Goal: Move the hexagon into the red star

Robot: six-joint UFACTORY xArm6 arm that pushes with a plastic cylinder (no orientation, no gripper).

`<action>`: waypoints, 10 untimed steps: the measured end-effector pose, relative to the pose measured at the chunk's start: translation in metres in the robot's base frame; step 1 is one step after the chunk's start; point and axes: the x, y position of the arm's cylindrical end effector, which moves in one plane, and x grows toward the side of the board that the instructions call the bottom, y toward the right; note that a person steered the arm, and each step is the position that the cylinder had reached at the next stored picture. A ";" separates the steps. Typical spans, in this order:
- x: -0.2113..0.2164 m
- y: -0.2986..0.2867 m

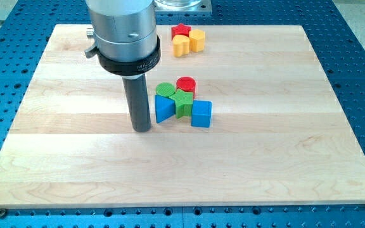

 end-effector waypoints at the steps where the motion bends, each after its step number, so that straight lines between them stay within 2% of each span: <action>1: -0.003 0.004; 3: -0.006 0.011; 4: -0.076 -0.020; 5: -0.137 -0.020; 7: -0.148 0.134; 8: -0.193 0.156; 10: -0.242 0.128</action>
